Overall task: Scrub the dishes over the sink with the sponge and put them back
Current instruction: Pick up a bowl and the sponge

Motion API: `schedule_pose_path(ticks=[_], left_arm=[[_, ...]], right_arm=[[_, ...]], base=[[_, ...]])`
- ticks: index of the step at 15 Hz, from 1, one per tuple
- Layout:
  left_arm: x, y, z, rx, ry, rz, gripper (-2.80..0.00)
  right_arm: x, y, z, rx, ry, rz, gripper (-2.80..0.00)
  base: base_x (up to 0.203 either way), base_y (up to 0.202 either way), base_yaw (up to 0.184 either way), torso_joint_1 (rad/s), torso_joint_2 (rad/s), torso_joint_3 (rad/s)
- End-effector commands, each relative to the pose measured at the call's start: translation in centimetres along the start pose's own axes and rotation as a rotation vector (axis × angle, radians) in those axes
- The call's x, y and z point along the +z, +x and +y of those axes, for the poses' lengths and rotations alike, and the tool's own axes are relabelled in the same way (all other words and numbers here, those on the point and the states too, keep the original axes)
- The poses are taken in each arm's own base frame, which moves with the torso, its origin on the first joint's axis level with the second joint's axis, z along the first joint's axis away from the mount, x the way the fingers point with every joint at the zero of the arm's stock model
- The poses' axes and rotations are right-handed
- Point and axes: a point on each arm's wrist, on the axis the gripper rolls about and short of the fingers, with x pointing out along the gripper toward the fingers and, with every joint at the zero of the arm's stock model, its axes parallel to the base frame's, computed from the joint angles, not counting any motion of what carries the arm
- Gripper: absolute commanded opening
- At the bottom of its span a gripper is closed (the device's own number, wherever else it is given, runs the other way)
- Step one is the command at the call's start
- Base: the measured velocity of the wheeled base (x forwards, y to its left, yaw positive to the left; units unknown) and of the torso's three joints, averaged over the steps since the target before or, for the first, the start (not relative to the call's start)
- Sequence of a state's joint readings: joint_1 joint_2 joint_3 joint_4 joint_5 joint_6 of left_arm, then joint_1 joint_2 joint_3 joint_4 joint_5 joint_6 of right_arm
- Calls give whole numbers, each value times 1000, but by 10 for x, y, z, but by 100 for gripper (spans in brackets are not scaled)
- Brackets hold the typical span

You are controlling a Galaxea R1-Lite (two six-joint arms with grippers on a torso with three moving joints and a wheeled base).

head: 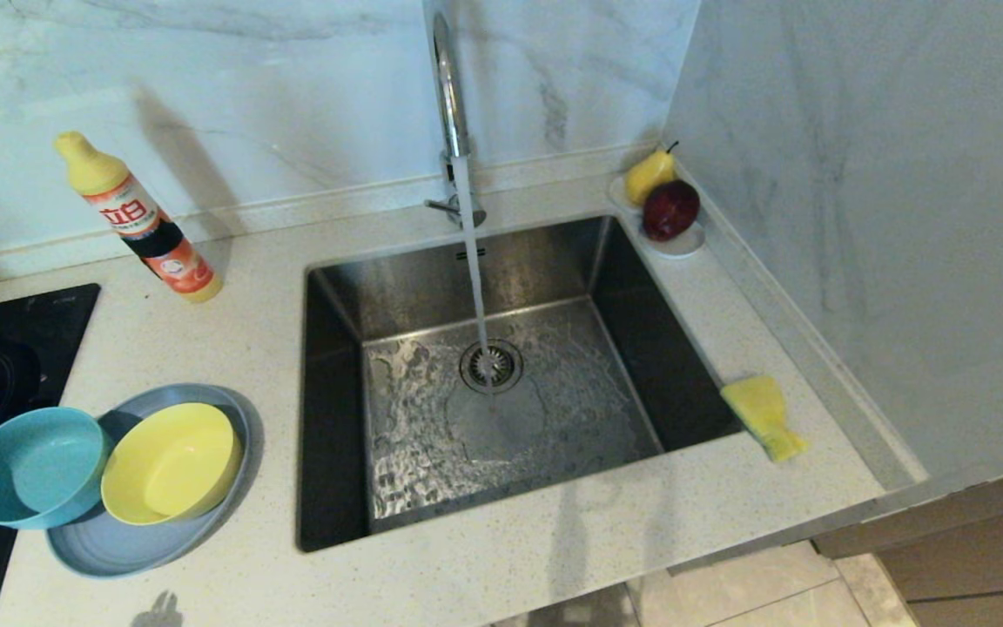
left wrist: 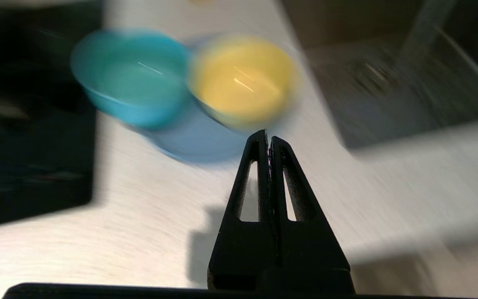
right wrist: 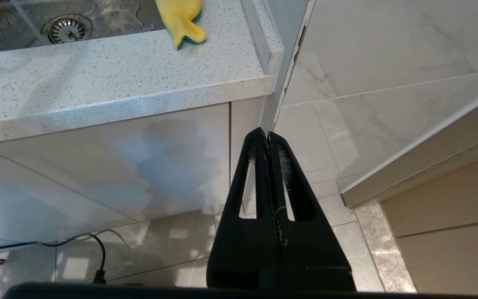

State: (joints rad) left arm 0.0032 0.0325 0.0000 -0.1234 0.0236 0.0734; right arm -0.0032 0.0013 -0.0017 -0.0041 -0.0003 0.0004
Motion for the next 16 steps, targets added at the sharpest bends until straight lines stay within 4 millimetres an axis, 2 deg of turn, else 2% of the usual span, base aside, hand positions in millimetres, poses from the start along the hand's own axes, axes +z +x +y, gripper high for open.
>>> schedule_pose_path(ticks=[1,16], left_arm=[[-15,-1,-2,-46,-12,36,-280],[-12,-1,-2,-43,-17,8,-280]], right_arm=[[0,0,0,0,0,0,-280],[-1,0,0,-4,-8,5,-280]], base=[[0,0,0,0,0,0],[0,0,0,0,0,0]])
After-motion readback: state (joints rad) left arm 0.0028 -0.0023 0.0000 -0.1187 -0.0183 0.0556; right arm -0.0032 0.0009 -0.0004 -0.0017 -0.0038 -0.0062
